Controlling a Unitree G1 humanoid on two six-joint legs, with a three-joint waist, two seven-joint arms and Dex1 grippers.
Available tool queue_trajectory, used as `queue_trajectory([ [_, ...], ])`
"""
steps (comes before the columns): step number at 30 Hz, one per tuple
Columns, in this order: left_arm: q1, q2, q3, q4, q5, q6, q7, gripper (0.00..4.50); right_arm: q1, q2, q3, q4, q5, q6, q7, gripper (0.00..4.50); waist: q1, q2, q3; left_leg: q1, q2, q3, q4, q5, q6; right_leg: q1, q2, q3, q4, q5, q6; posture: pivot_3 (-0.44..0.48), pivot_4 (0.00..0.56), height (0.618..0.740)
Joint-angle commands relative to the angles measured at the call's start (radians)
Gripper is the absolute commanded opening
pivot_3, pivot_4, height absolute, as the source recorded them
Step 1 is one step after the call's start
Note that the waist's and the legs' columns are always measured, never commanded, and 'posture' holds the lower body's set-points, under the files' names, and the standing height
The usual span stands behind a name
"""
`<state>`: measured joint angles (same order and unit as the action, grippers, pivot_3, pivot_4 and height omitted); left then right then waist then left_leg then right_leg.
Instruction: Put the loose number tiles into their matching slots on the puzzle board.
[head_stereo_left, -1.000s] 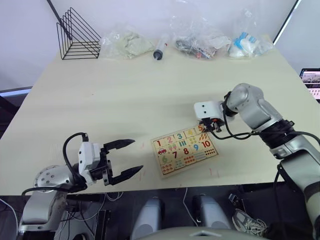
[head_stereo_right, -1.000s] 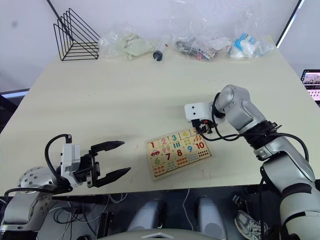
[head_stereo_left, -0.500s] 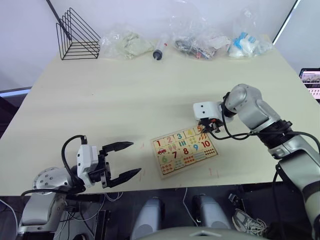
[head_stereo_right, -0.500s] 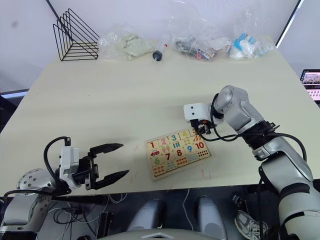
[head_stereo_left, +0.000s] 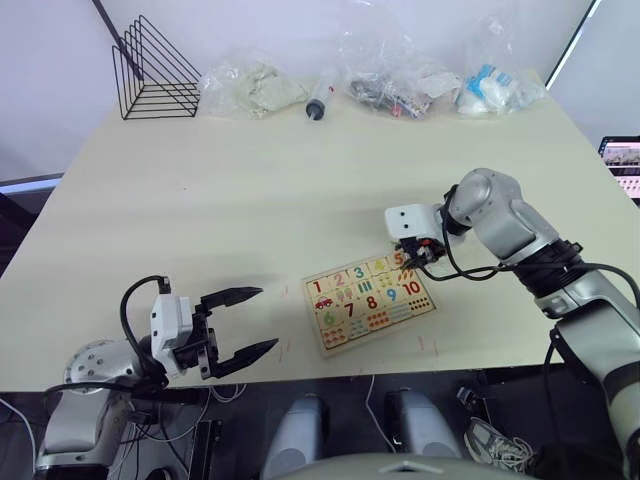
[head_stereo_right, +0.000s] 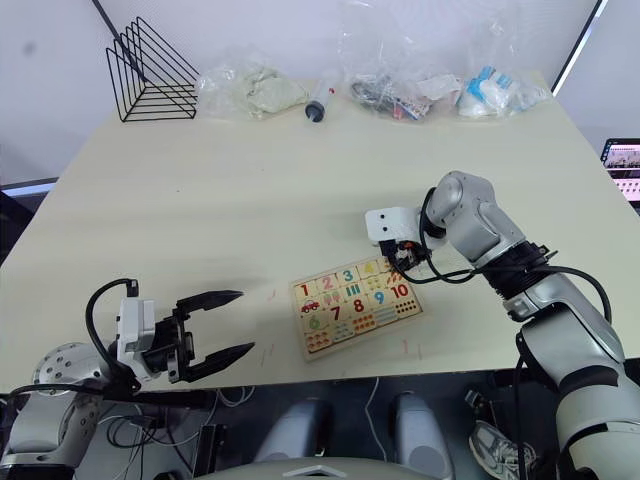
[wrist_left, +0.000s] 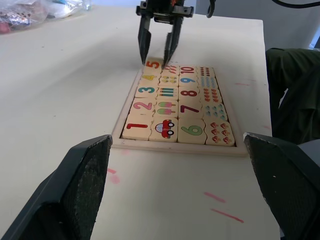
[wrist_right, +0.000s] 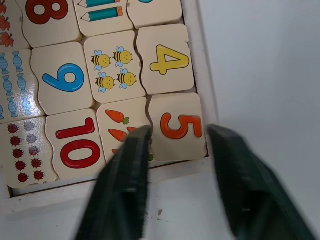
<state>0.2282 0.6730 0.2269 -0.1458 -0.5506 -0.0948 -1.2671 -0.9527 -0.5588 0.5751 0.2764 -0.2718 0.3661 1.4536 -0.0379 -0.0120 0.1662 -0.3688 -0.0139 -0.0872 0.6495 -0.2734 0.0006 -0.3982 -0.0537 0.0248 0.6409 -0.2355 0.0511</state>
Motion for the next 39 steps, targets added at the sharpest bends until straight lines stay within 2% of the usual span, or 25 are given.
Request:
queue_trajectory([
  [1,-0.005,-0.001,0.015,0.004,-0.005,-0.025,-0.011,4.5,-0.039,-0.002,-0.009,-0.001,-0.004,-0.022,0.003,3.62,0.0,0.0,0.0,0.0,0.0,0.0,0.0,0.0,0.0,0.0,0.0,0.0,0.0,0.0,0.0,0.0,0.15,0.74],
  [3,-0.007,0.0,0.015,0.011,-0.006,-0.03,-0.015,4.5,-0.042,-0.006,-0.011,0.003,-0.003,-0.028,0.006,4.44,0.0,0.0,0.0,0.0,0.0,0.0,0.0,0.0,0.0,0.0,0.0,0.0,0.0,0.0,0.0,0.0,0.15,0.74],
  [10,-0.008,-0.001,0.014,0.025,-0.003,-0.044,-0.024,4.5,-0.046,-0.022,-0.043,0.006,0.026,-0.032,0.012,4.44,0.0,0.0,0.0,0.0,0.0,0.0,0.0,0.0,0.0,0.0,0.0,0.0,0.0,0.0,0.0,0.0,0.15,0.74],
  [17,-0.015,-0.004,0.008,0.035,-0.002,-0.049,-0.027,4.5,0.015,-0.041,-0.169,-0.041,0.147,0.029,-0.02,4.44,0.003,0.0,0.0,-0.003,0.0,-0.001,0.0,0.0,0.0,-0.002,0.0,0.0,0.0,0.0,0.0,0.0,0.15,0.74],
  [19,-0.019,-0.003,0.009,0.039,-0.005,-0.048,-0.03,4.5,0.031,-0.044,-0.189,-0.055,0.166,0.038,-0.032,3.91,0.003,0.0,0.0,-0.004,0.0,-0.001,0.0,0.0,0.0,-0.003,-0.001,0.0,0.0,0.0,0.0,0.0,0.15,0.74],
  [20,-0.022,-0.002,0.009,0.044,-0.005,-0.048,-0.033,4.5,0.041,-0.05,-0.197,-0.061,0.174,0.036,-0.035,3.8,0.003,0.0,0.0,-0.004,0.0,-0.001,0.0,0.0,0.0,-0.003,-0.001,0.0,0.0,0.0,0.0,0.0,0.15,0.74],
  [23,-0.036,0.0,0.008,0.057,-0.005,-0.047,-0.04,4.5,0.068,-0.054,-0.226,-0.072,0.206,0.03,-0.057,2.19,0.002,0.0,0.0,-0.006,0.0,-0.001,0.0,0.0,0.0,-0.006,-0.001,0.0,0.0,0.0,0.0,0.0,0.15,0.74],
  [26,-0.048,0.002,0.008,0.065,-0.004,-0.045,-0.047,4.5,0.093,-0.047,-0.256,-0.083,0.244,0.017,-0.08,0.82,0.002,0.0,0.0,-0.009,0.0,-0.001,0.0,0.0,0.0,-0.008,-0.001,0.0,0.0,0.0,0.0,0.0,0.15,0.74],
  [28,-0.056,0.004,0.009,0.07,-0.005,-0.044,-0.052,4.5,0.125,-0.039,-0.287,-0.101,0.287,0.004,-0.093,0.08,0.002,0.0,0.0,-0.009,0.0,-0.001,0.001,0.0,0.0,-0.008,-0.001,-0.001,0.0,0.0,0.0,0.0,0.15,0.74],
  [34,-0.065,0.001,0.002,0.058,-0.002,-0.034,-0.046,4.5,0.259,-0.025,-0.364,-0.135,0.357,-0.006,-0.183,0.08,0.007,-0.001,-0.001,-0.011,0.0,-0.001,0.001,0.0,0.0,-0.01,-0.001,-0.001,0.0,0.0,0.0,0.0,0.15,0.74],
  [39,-0.067,0.0,-0.003,0.045,-0.003,-0.023,-0.042,4.5,0.298,-0.007,-0.392,-0.109,0.404,-0.028,-0.221,0.08,0.003,-0.001,-0.001,-0.011,0.0,0.0,0.001,0.0,0.0,-0.01,-0.001,0.0,0.001,0.0,0.0,0.0,0.15,0.74],
])
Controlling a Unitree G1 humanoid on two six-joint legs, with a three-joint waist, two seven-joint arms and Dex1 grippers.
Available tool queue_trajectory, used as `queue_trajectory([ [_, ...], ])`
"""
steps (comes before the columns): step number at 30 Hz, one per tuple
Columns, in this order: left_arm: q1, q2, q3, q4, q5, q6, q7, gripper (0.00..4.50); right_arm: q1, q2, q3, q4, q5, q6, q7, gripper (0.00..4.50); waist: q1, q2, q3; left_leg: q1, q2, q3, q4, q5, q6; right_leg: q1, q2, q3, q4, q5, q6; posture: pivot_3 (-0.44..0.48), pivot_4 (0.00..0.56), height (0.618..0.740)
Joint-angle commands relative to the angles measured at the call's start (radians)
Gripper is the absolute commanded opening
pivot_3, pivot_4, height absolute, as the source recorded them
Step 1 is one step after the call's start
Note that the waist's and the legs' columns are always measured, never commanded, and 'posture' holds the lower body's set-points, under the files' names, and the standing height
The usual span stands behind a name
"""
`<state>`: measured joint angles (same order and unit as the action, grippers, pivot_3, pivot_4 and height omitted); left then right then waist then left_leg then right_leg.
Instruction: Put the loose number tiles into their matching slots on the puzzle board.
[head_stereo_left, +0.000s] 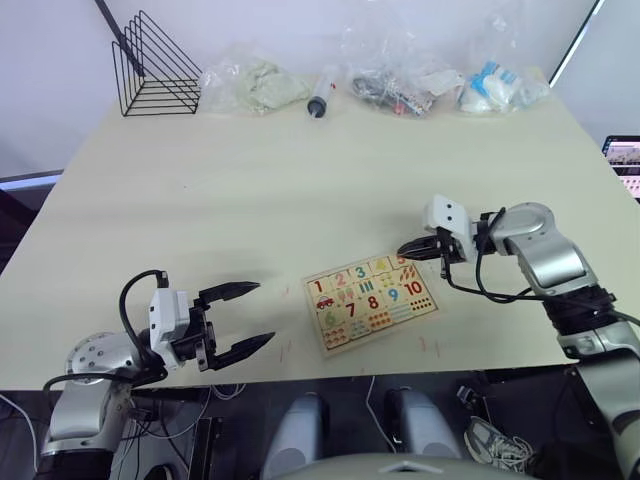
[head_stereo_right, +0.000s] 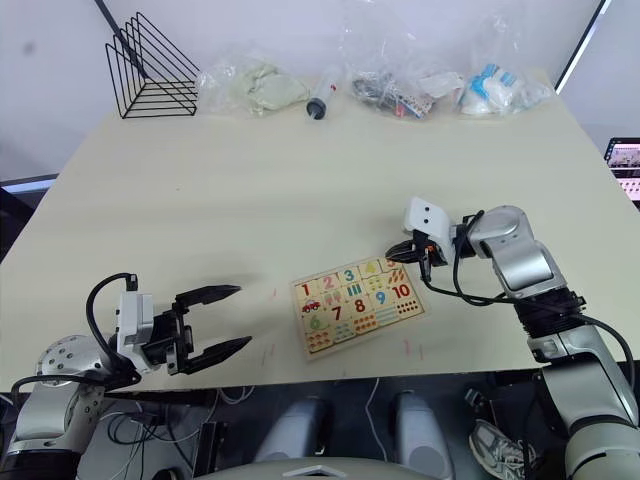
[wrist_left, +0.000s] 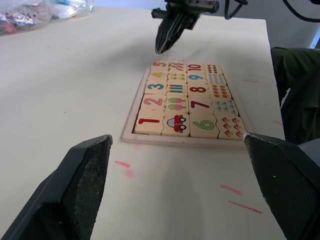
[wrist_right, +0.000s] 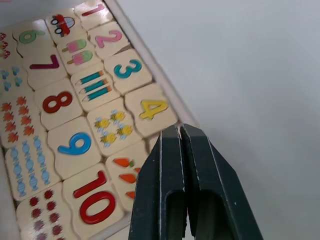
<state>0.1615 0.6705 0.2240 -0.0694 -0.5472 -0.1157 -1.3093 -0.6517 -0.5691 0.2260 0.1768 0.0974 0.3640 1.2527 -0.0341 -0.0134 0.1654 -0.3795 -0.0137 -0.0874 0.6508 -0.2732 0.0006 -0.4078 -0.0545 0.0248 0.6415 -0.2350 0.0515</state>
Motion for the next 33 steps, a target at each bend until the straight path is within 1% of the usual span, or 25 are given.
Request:
queue_trajectory([
  [1,-0.003,0.002,-0.001,-0.03,-0.007,-0.002,0.001,4.5,0.005,0.007,-0.049,-0.006,0.046,-0.028,-0.022,0.08,-0.002,0.0,0.0,0.0,0.0,0.0,0.0,0.0,0.0,0.0,0.0,0.0,0.0,0.0,0.0,0.0,0.15,0.74],
  [8,-0.017,-0.001,-0.006,-0.01,0.0,-0.008,-0.007,4.5,0.054,0.043,-0.068,0.053,0.092,-0.1,-0.027,0.08,-0.001,0.0,0.0,0.0,0.0,0.0,0.0,0.0,0.0,0.0,0.0,0.0,0.0,0.0,0.0,0.0,0.15,0.74],
  [16,-0.029,-0.001,-0.017,-0.029,0.004,0.006,0.011,4.5,0.082,0.051,-0.045,0.161,0.061,-0.191,-0.038,0.08,-0.001,0.0,0.0,0.0,0.0,0.0,0.001,0.0,0.0,0.0,0.001,0.0,0.0,0.0,0.0,0.0,0.15,0.74],
  [22,-0.03,-0.005,-0.024,-0.021,0.008,-0.001,0.018,4.5,0.105,0.056,-0.04,0.187,0.053,-0.223,-0.047,0.08,-0.001,-0.001,0.0,0.001,0.0,0.0,0.001,0.0,0.0,0.0,0.001,0.0,0.001,0.0,0.0,0.0,0.15,0.74],
  [27,-0.021,-0.02,-0.011,0.016,-0.005,0.006,0.022,4.5,0.137,0.067,-0.113,0.118,0.134,-0.25,-0.063,0.08,0.001,-0.001,-0.001,0.001,0.0,0.0,0.001,0.0,0.0,0.001,0.001,0.0,0.001,0.0,0.0,0.0,0.15,0.74],
  [30,-0.015,-0.021,0.003,0.057,0.014,-0.019,0.031,4.5,0.185,0.055,-0.156,0.043,0.152,-0.246,-0.111,0.08,0.0,-0.001,-0.001,0.0,0.0,0.0,0.001,0.0,0.0,0.0,0.001,0.0,0.001,0.0,0.0,0.0,0.15,0.74],
  [33,-0.025,-0.032,0.032,0.078,-0.014,0.009,0.065,4.5,0.247,0.043,-0.206,-0.043,0.181,-0.233,-0.157,0.08,0.002,-0.001,-0.001,0.001,0.0,0.0,0.001,0.0,0.0,0.001,0.001,0.0,0.001,0.0,0.0,0.0,0.15,0.74],
])
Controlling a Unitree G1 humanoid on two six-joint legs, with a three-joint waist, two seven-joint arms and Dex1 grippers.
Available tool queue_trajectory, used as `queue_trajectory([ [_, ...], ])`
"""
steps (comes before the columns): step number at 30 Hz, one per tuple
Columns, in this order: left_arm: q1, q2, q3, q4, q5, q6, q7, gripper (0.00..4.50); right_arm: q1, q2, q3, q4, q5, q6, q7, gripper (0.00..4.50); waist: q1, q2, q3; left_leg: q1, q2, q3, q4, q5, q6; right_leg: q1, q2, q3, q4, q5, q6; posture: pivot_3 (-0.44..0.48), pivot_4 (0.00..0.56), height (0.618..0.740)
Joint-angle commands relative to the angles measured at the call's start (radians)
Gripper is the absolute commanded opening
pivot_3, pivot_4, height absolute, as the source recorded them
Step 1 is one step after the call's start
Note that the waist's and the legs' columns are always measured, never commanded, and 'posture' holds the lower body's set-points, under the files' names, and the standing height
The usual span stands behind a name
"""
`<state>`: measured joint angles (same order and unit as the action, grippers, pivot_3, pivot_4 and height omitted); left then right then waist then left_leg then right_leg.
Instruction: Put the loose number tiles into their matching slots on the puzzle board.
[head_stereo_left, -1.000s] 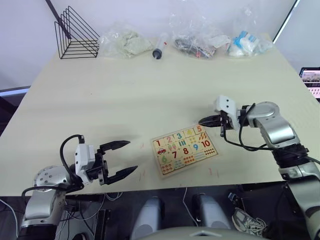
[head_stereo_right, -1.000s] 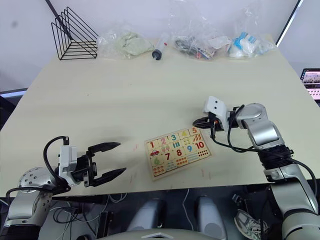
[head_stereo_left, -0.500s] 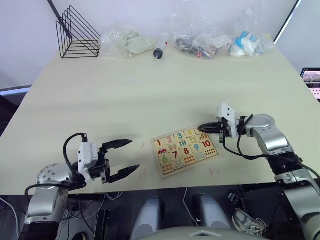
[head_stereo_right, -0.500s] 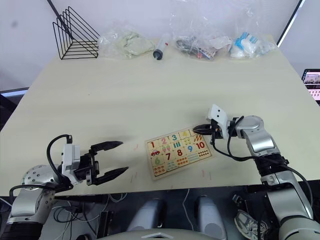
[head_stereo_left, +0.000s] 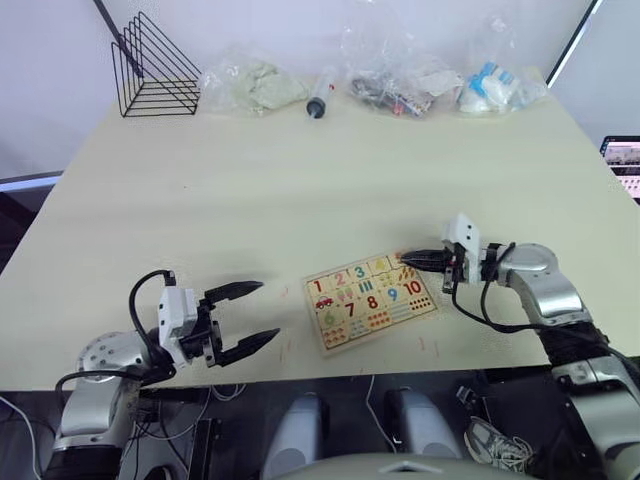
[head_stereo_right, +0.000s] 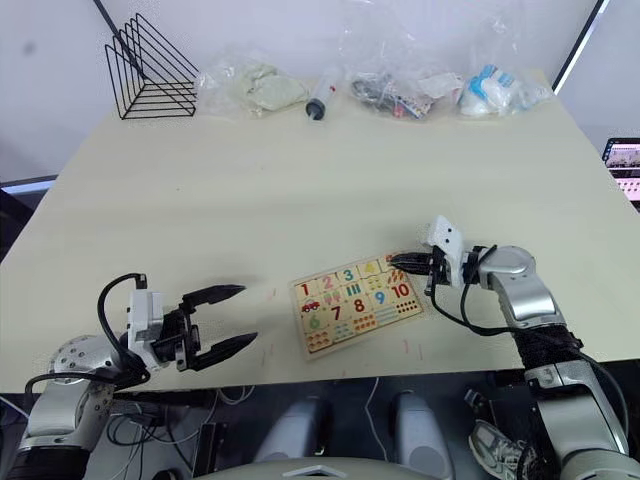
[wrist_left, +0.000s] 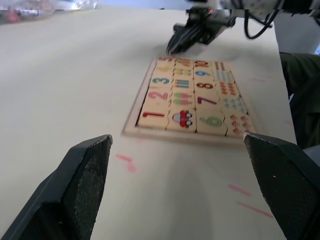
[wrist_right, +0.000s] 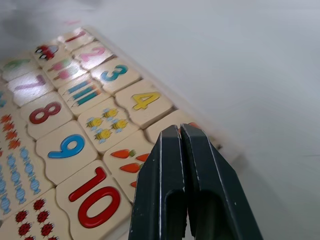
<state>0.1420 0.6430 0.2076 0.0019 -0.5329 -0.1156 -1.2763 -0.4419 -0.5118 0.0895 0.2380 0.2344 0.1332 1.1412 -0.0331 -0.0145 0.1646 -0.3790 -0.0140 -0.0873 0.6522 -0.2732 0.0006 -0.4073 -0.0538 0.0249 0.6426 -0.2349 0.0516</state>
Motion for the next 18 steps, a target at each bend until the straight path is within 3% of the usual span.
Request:
queue_trajectory([
  [1,-0.001,-0.004,0.054,0.011,-0.031,0.005,0.029,4.5,0.061,-0.014,-0.093,-0.129,0.051,0.003,-0.074,0.08,0.001,0.0,0.0,0.0,0.0,0.0,0.0,0.0,0.0,0.0,0.0,0.0,0.0,0.0,0.0,0.0,0.15,0.74],
  [4,0.021,-0.002,0.075,0.029,-0.022,-0.007,0.038,4.5,0.166,-0.028,-0.171,-0.189,0.073,-0.011,-0.127,0.08,0.003,0.0,0.0,0.0,0.0,0.0,0.0,0.0,0.0,0.0,0.0,0.0,0.0,0.0,0.0,0.0,0.15,0.74],
  [6,0.03,-0.003,0.089,0.023,-0.02,0.01,0.071,4.5,0.225,-0.046,-0.205,-0.207,0.083,-0.015,-0.137,0.46,0.007,0.0,0.0,0.0,0.0,0.0,0.0,0.0,0.0,0.0,0.0,0.0,0.0,0.0,0.0,0.0,0.15,0.74],
  [9,0.052,-0.005,0.112,0.005,-0.02,0.04,0.126,4.5,0.319,-0.061,-0.28,-0.24,0.119,-0.033,-0.155,1.41,0.019,0.0,0.0,0.0,0.0,0.0,0.0,0.0,0.0,0.0,0.0,0.0,0.0,0.0,0.0,0.0,0.15,0.74],
  [10,0.062,-0.01,0.123,-0.002,-0.021,0.055,0.154,4.5,0.358,-0.064,-0.322,-0.246,0.143,-0.042,-0.16,2.08,0.019,0.0,0.0,0.0,0.0,0.001,0.0,0.0,0.0,0.0,0.0,0.001,0.0,0.0,0.0,0.0,0.15,0.74],
  [13,0.077,-0.017,0.137,-0.009,0.015,0.079,0.24,4.5,0.439,-0.074,-0.385,-0.254,0.167,-0.075,-0.161,3.24,0.021,0.0,0.0,0.002,0.001,0.001,0.001,0.0,0.0,0.003,0.0,0.0,0.0,0.0,0.0,0.0,0.15,0.74],
  [15,0.085,-0.015,0.136,-0.011,0.039,0.073,0.265,4.5,0.472,-0.077,-0.403,-0.26,0.173,-0.09,-0.161,4.33,0.02,0.0,0.0,0.003,0.0,0.001,0.001,0.0,0.0,0.004,0.0,0.001,0.0,0.0,0.0,0.0,0.15,0.74],
  [18,0.097,-0.028,0.152,-0.025,0.041,0.08,0.313,4.5,0.549,-0.084,-0.453,-0.26,0.199,-0.129,-0.139,4.43,0.019,0.0,-0.001,0.005,0.0,0.003,0.001,0.0,0.0,0.005,0.001,0.001,0.0,0.0,0.0,0.0,0.15,0.74],
])
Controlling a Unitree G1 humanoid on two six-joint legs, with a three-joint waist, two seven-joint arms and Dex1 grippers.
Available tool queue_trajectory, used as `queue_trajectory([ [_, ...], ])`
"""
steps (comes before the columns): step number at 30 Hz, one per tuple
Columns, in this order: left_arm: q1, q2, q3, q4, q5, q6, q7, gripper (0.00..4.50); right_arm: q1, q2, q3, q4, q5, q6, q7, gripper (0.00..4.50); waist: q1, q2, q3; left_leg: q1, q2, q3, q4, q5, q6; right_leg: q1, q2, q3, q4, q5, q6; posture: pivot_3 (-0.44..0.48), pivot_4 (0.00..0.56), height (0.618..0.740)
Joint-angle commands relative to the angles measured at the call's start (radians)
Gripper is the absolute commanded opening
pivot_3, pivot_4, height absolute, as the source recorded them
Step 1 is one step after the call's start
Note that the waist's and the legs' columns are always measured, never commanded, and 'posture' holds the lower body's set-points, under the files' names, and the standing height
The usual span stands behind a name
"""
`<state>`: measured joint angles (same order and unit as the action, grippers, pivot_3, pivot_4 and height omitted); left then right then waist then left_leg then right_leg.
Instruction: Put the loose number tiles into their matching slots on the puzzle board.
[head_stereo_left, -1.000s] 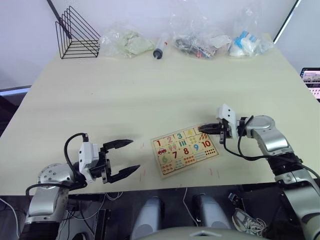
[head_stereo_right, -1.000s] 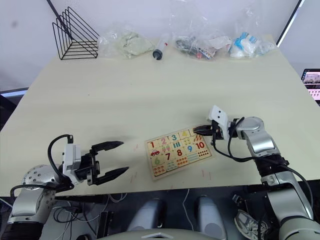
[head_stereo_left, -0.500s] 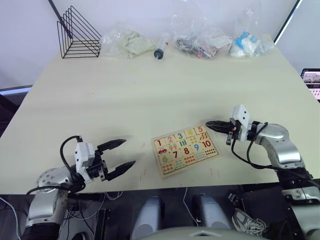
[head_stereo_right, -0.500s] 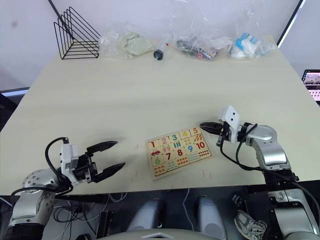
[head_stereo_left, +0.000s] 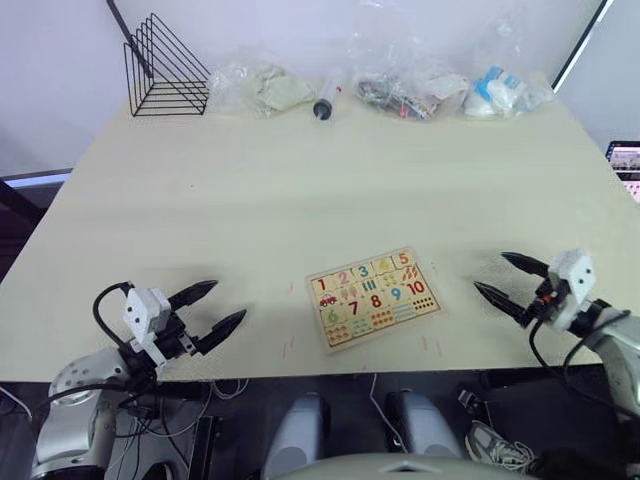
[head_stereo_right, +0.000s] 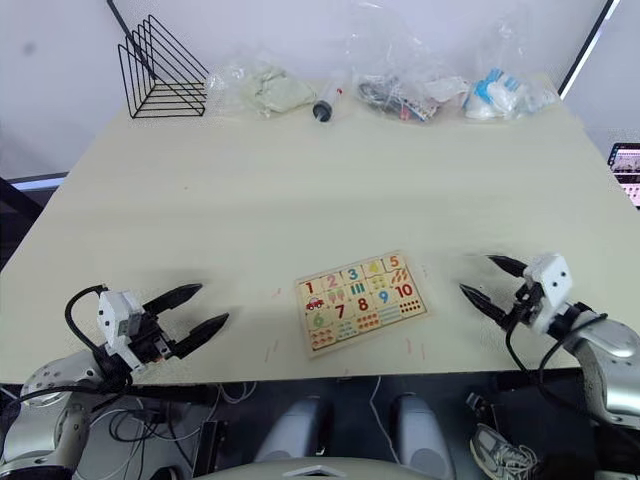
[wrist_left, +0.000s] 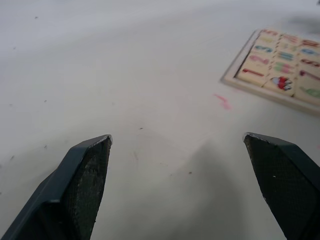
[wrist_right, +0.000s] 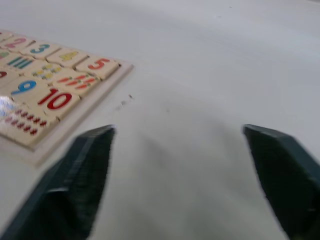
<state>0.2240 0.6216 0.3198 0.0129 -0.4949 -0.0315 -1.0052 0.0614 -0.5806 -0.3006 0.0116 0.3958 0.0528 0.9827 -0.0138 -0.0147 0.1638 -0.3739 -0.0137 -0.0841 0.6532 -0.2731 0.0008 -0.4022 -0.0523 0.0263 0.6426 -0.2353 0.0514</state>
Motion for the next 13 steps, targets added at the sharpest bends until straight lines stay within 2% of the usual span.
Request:
queue_trajectory([
  [1,0.019,-0.011,0.048,-0.041,0.007,-0.004,0.062,4.5,0.069,-0.013,-0.086,-0.037,0.05,-0.055,0.014,4.43,0.001,0.0,0.0,0.0,0.0,0.0,0.0,0.0,0.0,0.0,0.0,0.0,0.0,0.0,0.0,0.0,0.15,0.74],
  [7,0.043,-0.017,0.051,-0.067,0.033,-0.015,0.118,4.5,0.138,0.0,-0.134,-0.049,0.08,-0.075,-0.007,4.43,0.0,0.0,0.0,0.001,0.001,0.0,0.0,0.0,0.0,0.0,0.0,0.002,0.0,0.0,0.0,0.0,0.15,0.74],
  [13,0.049,-0.025,0.026,-0.089,0.085,-0.03,0.149,4.5,0.157,0.015,-0.112,-0.085,0.08,-0.067,-0.04,4.43,0.0,0.0,0.0,0.006,0.001,0.004,-0.001,0.0,0.0,0.006,0.0,0.002,-0.001,-0.001,0.0,0.0,0.15,0.74],
])
